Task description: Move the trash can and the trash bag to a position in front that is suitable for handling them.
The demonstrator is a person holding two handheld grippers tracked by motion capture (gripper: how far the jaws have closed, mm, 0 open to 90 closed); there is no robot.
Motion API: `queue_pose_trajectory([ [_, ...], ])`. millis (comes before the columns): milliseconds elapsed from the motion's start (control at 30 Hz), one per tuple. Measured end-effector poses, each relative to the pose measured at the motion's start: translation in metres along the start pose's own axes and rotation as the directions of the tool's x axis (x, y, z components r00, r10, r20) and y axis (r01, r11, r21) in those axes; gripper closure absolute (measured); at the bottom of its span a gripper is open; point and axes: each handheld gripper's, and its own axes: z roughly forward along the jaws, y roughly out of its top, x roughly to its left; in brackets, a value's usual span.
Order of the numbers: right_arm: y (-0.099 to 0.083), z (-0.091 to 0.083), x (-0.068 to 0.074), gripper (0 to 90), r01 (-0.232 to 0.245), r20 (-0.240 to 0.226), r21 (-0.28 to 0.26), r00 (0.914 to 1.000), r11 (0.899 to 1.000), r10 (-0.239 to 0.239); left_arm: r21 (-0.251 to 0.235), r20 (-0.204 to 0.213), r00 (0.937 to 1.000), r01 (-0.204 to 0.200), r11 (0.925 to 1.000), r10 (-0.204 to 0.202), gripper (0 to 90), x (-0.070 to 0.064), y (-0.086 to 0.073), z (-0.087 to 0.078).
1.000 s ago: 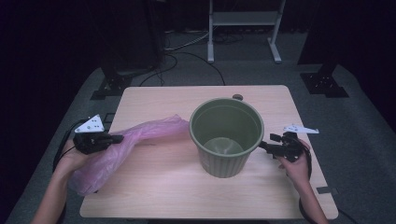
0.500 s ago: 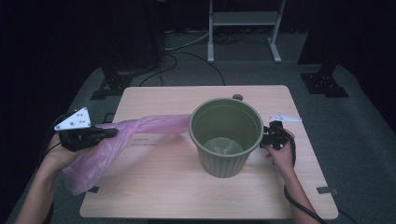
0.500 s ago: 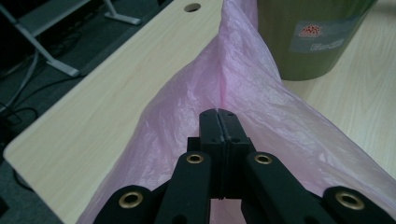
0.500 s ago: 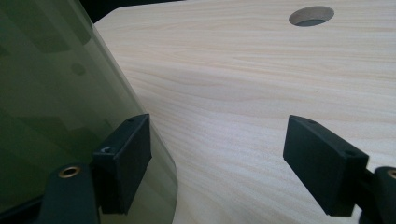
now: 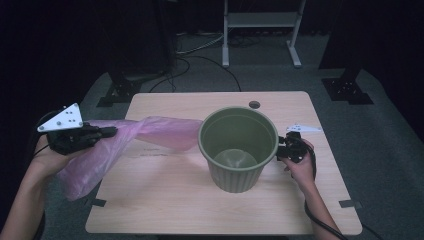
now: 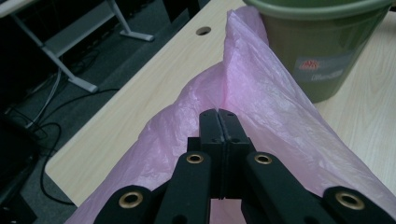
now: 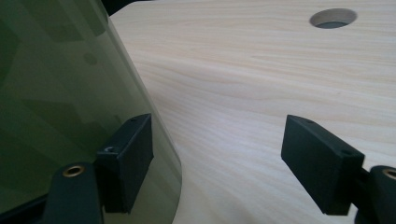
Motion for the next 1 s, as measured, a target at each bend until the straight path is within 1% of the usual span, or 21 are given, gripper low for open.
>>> queue_pose_trajectory([
  [33, -0.001, 0.000, 0.002, 24.3, 0.002, -0.007, 0.003, 1.0000, 1.000, -0.002, -0.004, -0.004, 1.0000, -0.003, 1.0000, 0.003, 89.9, 0.000, 0.002, -0.002],
  [67, -0.003, 0.001, 0.006, 24.3, 0.013, -0.030, 0.007, 0.9995, 1.000, -0.013, -0.010, -0.008, 1.0000, -0.004, 0.9999, 0.004, 89.9, 0.000, 0.004, -0.004],
  [100, -0.003, 0.001, 0.006, 24.3, 0.013, -0.030, 0.007, 0.9995, 1.000, -0.013, -0.012, -0.008, 0.9999, -0.006, 0.9999, 0.006, 89.9, 0.001, 0.005, -0.006],
  [200, -0.004, 0.001, 0.011, 24.2, 0.032, -0.061, 0.023, 0.9977, 0.999, -0.030, -0.018, -0.023, 0.9996, -0.015, 0.9997, 0.014, 89.9, 0.002, 0.012, -0.011],
  [267, -0.003, 0.001, 0.011, 24.1, 0.039, -0.060, 0.026, 0.9975, 0.999, -0.037, -0.026, -0.031, 0.9993, -0.019, 0.9995, 0.019, 89.9, 0.003, 0.016, -0.015],
  [533, -0.005, -0.001, 0.008, 24.0, 0.032, -0.053, 0.028, 0.9981, 0.999, -0.030, -0.043, -0.047, 0.9981, -0.042, 0.9982, 0.040, 89.9, 0.005, 0.032, -0.026],
  [567, -0.005, -0.001, 0.007, 24.0, 0.033, -0.052, 0.026, 0.9981, 0.999, -0.032, -0.041, -0.052, 0.9975, -0.050, 0.9979, 0.048, 89.9, 0.006, 0.035, -0.029],
  [800, -0.010, -0.007, 0.003, 24.0, 0.025, -0.046, 0.015, 0.9986, 1.000, -0.025, -0.054, -0.081, 0.9952, -0.059, 0.9968, 0.055, 89.9, 0.008, 0.048, -0.048],
  [900, -0.011, -0.008, 0.003, 24.0, 0.023, -0.047, 0.010, 0.9986, 1.000, -0.023, -0.063, -0.096, 0.9937, -0.065, 0.9959, 0.059, 89.9, 0.009, 0.054, -0.057],
  [1000, -0.013, -0.008, 0.002, 24.0, 0.027, -0.047, 0.010, 0.9986, 1.000, -0.026, -0.085, -0.106, 0.9923, -0.072, 0.9937, 0.063, 89.9, 0.008, 0.060, -0.067],
])
